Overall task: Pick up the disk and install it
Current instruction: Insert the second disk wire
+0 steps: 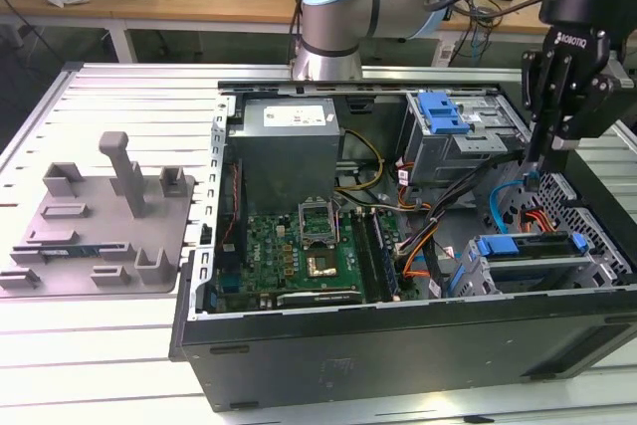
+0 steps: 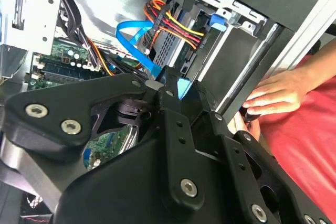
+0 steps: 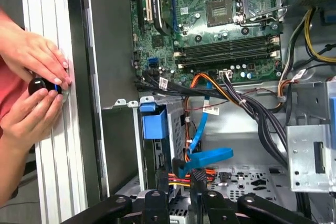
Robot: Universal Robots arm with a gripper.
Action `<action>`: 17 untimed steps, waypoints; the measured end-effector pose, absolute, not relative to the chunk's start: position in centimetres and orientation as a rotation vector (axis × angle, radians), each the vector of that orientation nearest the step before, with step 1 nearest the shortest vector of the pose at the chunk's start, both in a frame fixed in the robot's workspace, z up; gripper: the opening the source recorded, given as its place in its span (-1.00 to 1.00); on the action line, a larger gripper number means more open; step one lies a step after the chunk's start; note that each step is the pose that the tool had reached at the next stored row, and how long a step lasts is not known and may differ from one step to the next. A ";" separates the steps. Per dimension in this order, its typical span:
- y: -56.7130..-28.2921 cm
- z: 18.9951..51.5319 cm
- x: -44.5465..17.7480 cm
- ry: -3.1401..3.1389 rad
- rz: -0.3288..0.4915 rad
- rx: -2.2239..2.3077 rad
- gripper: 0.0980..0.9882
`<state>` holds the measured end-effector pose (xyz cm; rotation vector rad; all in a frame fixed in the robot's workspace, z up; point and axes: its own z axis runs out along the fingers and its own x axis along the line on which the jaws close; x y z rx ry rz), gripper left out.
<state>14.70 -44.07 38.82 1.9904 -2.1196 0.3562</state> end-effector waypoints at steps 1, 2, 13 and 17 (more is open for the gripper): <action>-44.1 38.7 14.7 -2.118 0.356 1.990 -0.53; -44.1 38.6 14.6 -2.117 0.357 1.990 -0.53; -44.1 37.5 14.7 -2.094 0.339 1.977 -0.53; -44.1 37.3 15.2 -2.082 0.333 1.969 -0.53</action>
